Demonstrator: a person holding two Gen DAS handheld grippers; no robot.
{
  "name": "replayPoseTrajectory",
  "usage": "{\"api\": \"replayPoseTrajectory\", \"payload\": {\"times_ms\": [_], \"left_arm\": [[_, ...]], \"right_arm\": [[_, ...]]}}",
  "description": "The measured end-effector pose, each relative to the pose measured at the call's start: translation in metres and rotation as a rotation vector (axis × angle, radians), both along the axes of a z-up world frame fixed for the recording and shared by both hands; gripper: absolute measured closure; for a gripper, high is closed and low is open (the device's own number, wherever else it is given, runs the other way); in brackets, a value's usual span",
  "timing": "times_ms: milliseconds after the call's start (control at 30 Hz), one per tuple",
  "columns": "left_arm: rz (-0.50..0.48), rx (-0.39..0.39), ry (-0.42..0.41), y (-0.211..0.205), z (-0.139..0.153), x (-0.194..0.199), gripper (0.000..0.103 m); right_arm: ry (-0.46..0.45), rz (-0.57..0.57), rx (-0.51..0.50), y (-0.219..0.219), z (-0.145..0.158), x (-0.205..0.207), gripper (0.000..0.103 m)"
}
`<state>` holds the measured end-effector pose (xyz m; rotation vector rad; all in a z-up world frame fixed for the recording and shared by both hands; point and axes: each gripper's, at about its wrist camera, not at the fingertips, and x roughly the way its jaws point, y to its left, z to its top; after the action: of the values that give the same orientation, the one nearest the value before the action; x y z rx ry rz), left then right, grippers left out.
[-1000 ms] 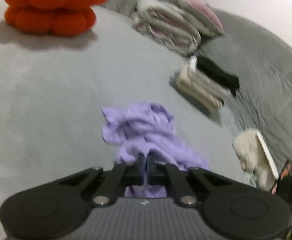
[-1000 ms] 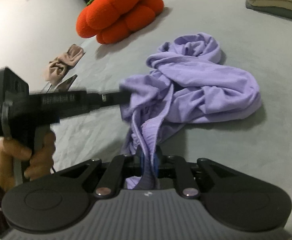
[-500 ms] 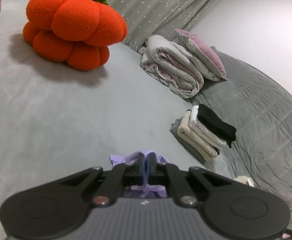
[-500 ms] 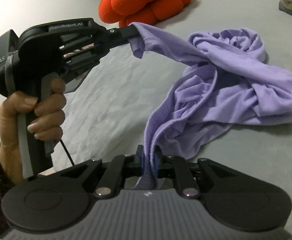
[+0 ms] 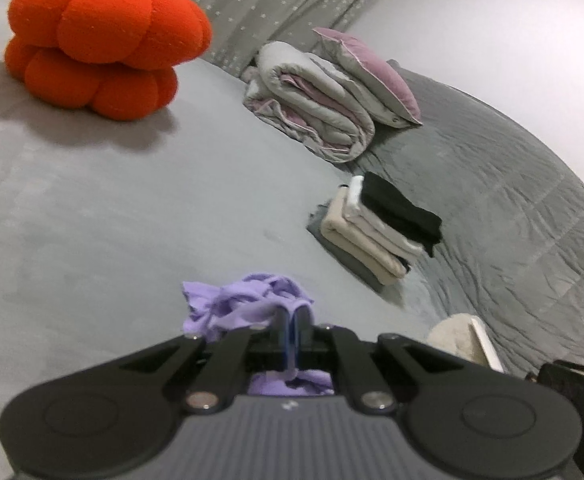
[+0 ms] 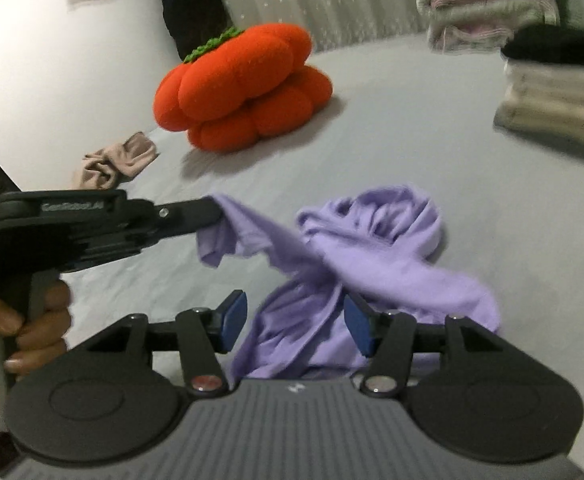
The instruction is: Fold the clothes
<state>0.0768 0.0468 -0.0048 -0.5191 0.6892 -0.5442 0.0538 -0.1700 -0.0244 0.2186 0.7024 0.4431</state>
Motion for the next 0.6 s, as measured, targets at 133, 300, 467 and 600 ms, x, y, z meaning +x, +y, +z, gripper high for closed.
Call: {"api": "replayPoseTrajectory", "payload": {"times_ms": [133, 300, 467, 600], "left_arm": [[-0.03, -0.042, 0.014, -0.005, -0.002, 0.004, 0.101], [-0.067, -0.079, 0.021, -0.01, -0.001, 0.004, 0.101], [-0.084, -0.068, 0.019, -0.014, -0.002, 0.004, 0.101], [-0.084, -0.044, 0.027, -0.014, -0.005, 0.006, 0.101]], "right_arm": [[-0.067, 0.007, -0.057, 0.003, 0.002, 0.008, 0.043], [-0.105, 0.038, -0.063, 0.013, -0.002, 0.021, 0.043], [-0.113, 0.011, -0.062, 0.015, -0.007, 0.034, 0.047], [-0.059, -0.031, -0.008, 0.005, -0.018, 0.05, 0.067]]}}
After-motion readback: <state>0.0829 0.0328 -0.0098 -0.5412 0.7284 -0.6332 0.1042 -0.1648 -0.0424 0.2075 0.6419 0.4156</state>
